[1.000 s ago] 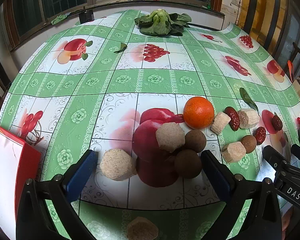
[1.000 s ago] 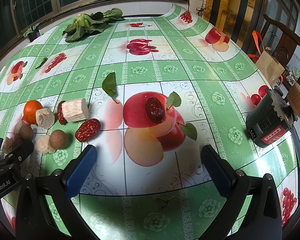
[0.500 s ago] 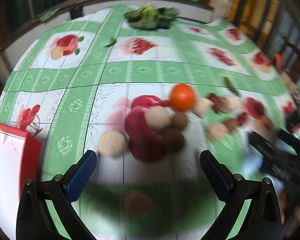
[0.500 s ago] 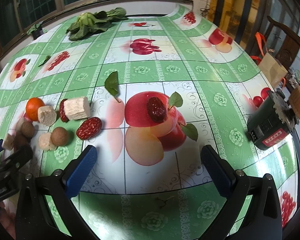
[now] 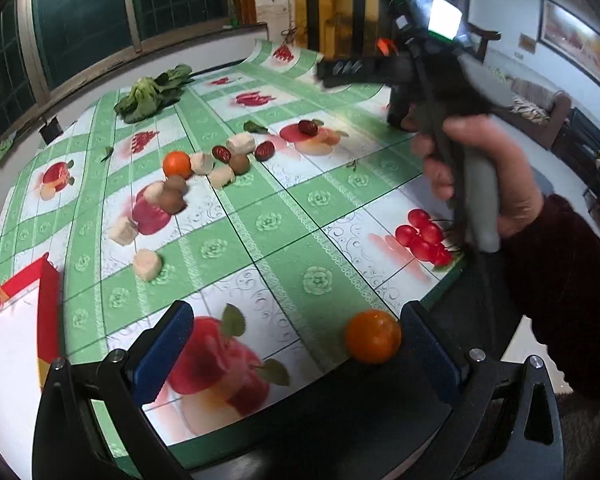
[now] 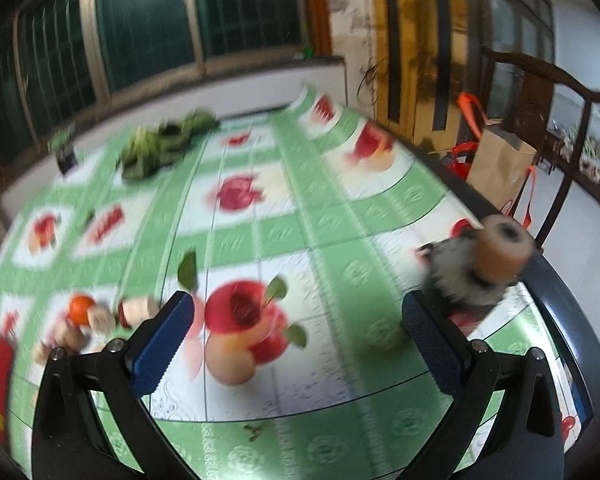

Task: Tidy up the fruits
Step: 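Reach to the orange and close the left gripper around it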

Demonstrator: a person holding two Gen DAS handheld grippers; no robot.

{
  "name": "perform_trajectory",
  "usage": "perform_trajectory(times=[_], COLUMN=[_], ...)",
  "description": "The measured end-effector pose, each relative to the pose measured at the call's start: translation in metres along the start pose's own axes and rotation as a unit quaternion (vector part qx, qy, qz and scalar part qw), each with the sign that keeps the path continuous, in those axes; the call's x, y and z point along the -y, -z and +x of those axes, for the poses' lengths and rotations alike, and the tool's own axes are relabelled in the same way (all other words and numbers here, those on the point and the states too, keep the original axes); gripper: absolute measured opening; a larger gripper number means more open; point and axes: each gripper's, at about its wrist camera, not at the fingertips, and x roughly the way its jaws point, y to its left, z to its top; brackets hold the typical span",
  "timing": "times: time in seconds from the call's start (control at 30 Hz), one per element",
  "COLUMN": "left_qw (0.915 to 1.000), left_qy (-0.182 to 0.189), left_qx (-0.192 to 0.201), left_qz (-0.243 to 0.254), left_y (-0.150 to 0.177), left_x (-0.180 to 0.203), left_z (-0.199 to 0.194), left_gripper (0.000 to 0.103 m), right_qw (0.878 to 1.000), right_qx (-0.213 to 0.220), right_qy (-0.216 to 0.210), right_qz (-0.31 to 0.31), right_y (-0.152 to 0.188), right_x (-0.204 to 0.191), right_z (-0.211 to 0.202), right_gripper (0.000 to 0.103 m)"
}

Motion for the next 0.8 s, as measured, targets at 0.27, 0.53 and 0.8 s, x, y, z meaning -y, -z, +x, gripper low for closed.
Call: perform_trajectory(times=[0.27,0.53,0.8], left_qw=[0.9992,0.991,0.9921], left_qy=[0.02,0.127,0.115], left_qx=[-0.034,-0.027,-0.029], left_qz=[0.0,-0.034,-0.039], left_y=[0.0,0.008,0.018], left_x=[0.015,0.01,-0.009], left_z=[0.025,0.023,0.014], left_gripper=[0.071,0.03,0.03], right_qw=[1.0,0.998,0.987], right_qx=[-0.003,-0.014,-0.049], right_qy=[-0.01,-0.052,-0.144], right_qz=[0.028,-0.014,-0.049], right_y=[-0.004,0.004,-0.002], right_x=[0.013,-0.007,-0.051], right_z=[0.002,0.0,0.002], right_gripper=[0.103,0.103,0.103])
